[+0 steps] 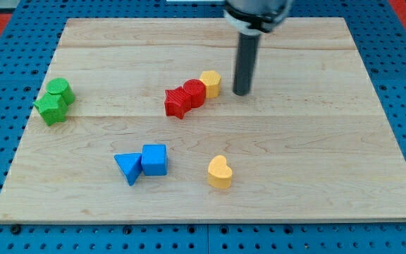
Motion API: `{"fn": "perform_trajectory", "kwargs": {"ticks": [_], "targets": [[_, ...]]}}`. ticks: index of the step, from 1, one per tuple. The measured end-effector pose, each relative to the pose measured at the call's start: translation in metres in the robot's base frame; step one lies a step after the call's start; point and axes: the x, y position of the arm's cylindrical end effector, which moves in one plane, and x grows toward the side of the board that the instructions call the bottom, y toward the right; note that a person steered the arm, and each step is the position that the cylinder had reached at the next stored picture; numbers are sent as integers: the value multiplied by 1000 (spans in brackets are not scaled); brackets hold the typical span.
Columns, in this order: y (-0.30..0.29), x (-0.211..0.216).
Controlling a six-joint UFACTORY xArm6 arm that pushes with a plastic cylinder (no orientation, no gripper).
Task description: Slide the yellow hexagon diagonally to the top left of red blocks
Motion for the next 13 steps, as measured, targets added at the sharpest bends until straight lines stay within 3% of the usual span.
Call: {"fn": "perform_trajectory", "kwargs": {"ticks": [1, 2, 3, 4, 6, 7, 8, 9, 10, 11, 12, 13], "targets": [[-70, -46], [-82, -71], [-32, -43], [-59, -10], [-172, -32], [-196, -66], [-187, -55], [-213, -9], [-244, -44], [-216, -100], [-201, -102], [-150, -109]]}}
